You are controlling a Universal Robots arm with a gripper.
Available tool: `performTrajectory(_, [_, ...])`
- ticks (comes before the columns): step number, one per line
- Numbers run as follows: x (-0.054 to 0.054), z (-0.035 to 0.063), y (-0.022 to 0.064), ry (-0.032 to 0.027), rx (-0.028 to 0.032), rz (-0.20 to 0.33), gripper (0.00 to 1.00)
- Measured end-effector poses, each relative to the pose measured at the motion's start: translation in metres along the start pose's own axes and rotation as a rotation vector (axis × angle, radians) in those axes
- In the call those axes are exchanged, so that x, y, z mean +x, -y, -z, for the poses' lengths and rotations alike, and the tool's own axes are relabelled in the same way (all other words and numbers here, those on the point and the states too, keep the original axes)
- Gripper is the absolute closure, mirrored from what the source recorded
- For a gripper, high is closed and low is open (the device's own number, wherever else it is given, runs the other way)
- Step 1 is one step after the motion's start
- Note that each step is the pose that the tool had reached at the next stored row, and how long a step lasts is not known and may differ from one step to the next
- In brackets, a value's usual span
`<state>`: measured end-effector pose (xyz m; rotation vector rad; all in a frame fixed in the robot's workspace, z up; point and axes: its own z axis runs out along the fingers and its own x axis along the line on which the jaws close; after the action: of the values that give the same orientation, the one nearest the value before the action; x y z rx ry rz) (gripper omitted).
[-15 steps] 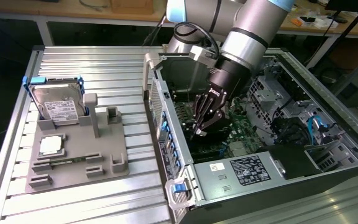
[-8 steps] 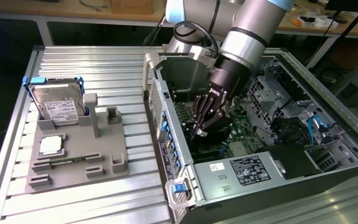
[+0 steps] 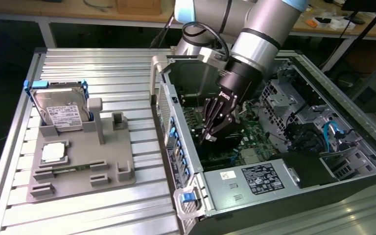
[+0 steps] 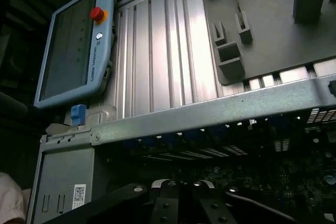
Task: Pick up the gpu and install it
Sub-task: 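Press down on the gpu until it lock into place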
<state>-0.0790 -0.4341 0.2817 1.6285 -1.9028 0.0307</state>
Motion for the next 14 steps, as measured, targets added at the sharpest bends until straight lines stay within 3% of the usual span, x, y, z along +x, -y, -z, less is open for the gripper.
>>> performTrajectory(1, [0.0000,0.0000,0.0000,0.0200,-0.0008,0.010,0.90])
performTrajectory(7, [0.0000,0.0000,0.0000,0.1202,-0.0052,0.058,0.90])
performTrajectory(10, [0.0000,0.0000,0.0000,0.1661,-0.0069,0.081,0.90])
performTrajectory(12, [-0.0003,0.0001,-0.0001,0.1895,-0.0078,0.093,0.90])
performTrajectory(14, [-0.0013,0.0005,-0.0003,0.2007,-0.0079,0.099,0.90])
